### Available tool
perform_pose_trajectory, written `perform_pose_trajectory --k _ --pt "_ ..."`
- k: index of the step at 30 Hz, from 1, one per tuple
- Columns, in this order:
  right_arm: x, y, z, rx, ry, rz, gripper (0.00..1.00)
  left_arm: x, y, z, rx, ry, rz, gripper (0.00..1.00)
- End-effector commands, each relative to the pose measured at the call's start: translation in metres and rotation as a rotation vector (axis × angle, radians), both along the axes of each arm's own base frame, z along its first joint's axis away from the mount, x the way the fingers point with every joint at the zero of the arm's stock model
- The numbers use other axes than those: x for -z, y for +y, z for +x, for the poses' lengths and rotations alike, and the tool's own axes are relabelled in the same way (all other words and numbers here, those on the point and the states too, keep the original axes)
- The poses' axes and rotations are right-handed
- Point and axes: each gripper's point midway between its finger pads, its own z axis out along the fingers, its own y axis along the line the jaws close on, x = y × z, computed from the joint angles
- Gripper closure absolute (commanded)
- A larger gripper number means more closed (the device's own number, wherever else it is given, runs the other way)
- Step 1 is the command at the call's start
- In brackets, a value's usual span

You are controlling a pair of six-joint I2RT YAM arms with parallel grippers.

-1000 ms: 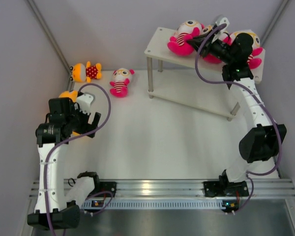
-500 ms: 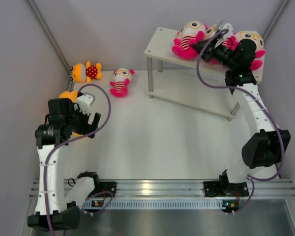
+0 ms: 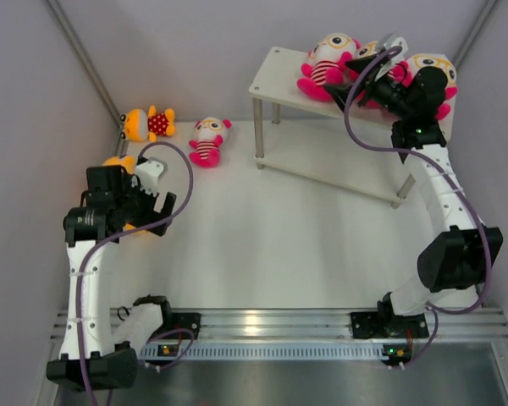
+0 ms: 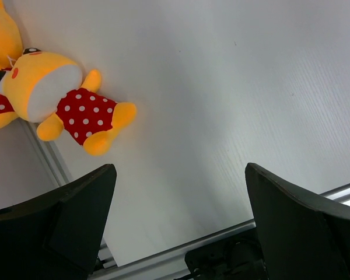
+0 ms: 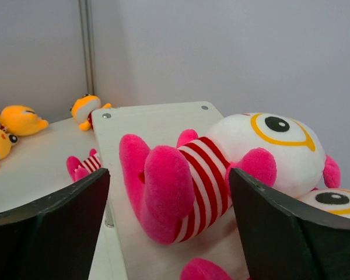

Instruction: Place and organize the stuffed toys onto the shelf

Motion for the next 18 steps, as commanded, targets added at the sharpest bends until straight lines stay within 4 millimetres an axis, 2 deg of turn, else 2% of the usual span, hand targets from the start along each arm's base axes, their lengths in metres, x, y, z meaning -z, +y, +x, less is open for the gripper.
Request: perform_pose_trajectory --k 1,2,4,7,8,9,10,11,12,13,14,15,16,17,18 --pt "-0.075 -0.005 -0.040 -0.026 -0.170 0.032 0.14 -0.005 -0.006 0.018 0.048 -0.032 -0.019 0.02" --pt "-0.082 -0.005 -0.047 -0.033 -0.182 0.038 0.05 0.002 -0.005 0.025 0.051 -0.009 -0.019 0.02" --pt "-0.101 -0.005 -0.058 -0.037 -0.222 0.044 0.01 0.004 -0.001 0.044 0.037 -0.033 -0.002 0.02" --pt "-0.127 -0.007 -0.077 -0.031 -0.279 0.062 0.01 0.018 0.006 0.080 0.029 -0.008 0.020 0.02" --pt "-0.136 -0.007 -0.089 -0.038 -0.306 0.063 0.01 0.015 0.007 0.098 0.038 -0.045 0.034 0.04" --pt "-0.141 -0.007 -0.096 -0.041 -0.321 0.064 0.00 0.025 0.008 0.117 0.048 -0.020 0.037 0.06" --pt "-0.144 -0.007 -0.102 -0.047 -0.335 0.062 0.01 0.027 0.006 0.131 0.061 -0.030 0.050 0.08" --pt "-0.153 -0.008 -0.117 -0.048 -0.363 0.063 0.00 0.018 0.008 0.153 0.064 -0.085 0.082 0.13" --pt "-0.155 -0.008 -0.123 -0.050 -0.374 0.064 0.01 0.023 0.008 0.169 0.071 -0.087 0.100 0.16" --pt "-0.151 -0.008 -0.127 -0.055 -0.370 0.062 0.00 0.044 0.001 0.188 0.098 -0.047 0.114 0.18" --pt "-0.158 -0.008 -0.143 -0.063 -0.402 0.066 0.01 0.053 0.003 0.204 0.114 -0.046 0.138 0.23" --pt "-0.157 -0.007 -0.148 -0.071 -0.408 0.064 0.01 0.044 -0.010 0.223 0.150 -0.079 0.140 0.25" --pt "-0.147 -0.006 -0.150 -0.086 -0.392 0.056 0.00 0.076 -0.016 0.241 0.170 -0.014 0.131 0.27" --pt "-0.151 -0.006 -0.162 -0.092 -0.408 0.057 0.01 0.084 -0.016 0.255 0.169 -0.005 0.131 0.30" --pt "-0.148 -0.005 -0.167 -0.101 -0.408 0.059 0.01 0.070 -0.014 0.277 0.162 -0.049 0.140 0.30"
